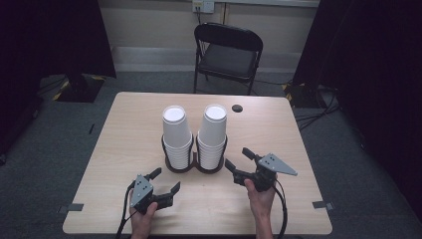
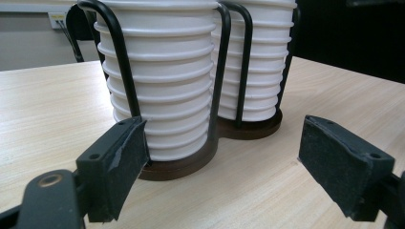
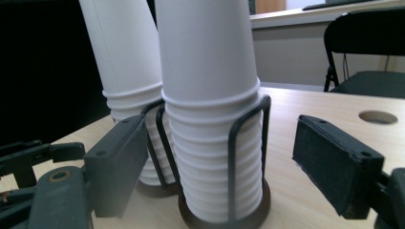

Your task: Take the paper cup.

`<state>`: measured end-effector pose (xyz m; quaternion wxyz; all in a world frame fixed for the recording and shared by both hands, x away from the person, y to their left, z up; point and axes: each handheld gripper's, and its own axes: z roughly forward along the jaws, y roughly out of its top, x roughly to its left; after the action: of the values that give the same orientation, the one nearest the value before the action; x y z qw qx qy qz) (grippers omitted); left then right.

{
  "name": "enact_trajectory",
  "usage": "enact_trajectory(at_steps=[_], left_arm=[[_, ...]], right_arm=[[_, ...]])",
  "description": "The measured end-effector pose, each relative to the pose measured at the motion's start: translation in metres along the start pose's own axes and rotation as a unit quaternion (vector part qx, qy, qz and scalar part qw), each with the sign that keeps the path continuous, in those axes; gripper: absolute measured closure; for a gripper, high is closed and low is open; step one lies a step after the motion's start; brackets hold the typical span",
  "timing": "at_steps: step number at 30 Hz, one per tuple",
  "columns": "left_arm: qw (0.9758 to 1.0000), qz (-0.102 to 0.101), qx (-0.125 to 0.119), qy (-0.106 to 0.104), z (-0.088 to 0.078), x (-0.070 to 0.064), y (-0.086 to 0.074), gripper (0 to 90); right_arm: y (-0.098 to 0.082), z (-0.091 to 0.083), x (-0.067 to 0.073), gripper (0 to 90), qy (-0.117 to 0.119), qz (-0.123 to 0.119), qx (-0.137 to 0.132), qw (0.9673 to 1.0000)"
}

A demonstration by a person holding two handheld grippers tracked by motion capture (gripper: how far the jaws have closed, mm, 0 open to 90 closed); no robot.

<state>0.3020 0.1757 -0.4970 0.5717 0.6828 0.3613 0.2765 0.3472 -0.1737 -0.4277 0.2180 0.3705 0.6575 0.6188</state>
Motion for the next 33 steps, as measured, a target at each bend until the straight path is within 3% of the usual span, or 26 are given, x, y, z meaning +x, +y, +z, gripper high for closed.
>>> enact_trajectory(at_steps=[4,9,17,22,24,33], left_arm=[[1.0,0.005,0.0,0.003,0.0,0.0,0.0,16.0],[1.0,0.004,-0.001,-0.001,0.0,-0.001,0.0,16.1],[1.0,0.003,-0.001,0.001,0.0,-0.001,0.0,16.1],[1.0,0.001,-0.001,0.005,0.0,-0.001,0.0,16.1],[0.9999,0.007,0.0,0.012,0.0,-0.001,0.0,16.5],[0.9999,0.003,-0.005,0.01,-0.001,-0.001,0.0,16.8]], right_arm=[[0.012,0.007,0.0,13.2,0.003,-0.011,0.004,0.9999],[0.021,0.016,-0.001,13.1,0.002,-0.018,0.006,0.9998],[0.048,0.039,0.006,13.1,0.023,-0.043,0.012,0.9987],[0.057,0.047,0.005,13.0,0.031,-0.042,0.017,0.9985],[0.065,0.048,0.004,13.0,0.029,-0.041,0.006,0.9987],[0.081,0.061,0.002,12.8,0.032,-0.039,0.005,0.9987]])
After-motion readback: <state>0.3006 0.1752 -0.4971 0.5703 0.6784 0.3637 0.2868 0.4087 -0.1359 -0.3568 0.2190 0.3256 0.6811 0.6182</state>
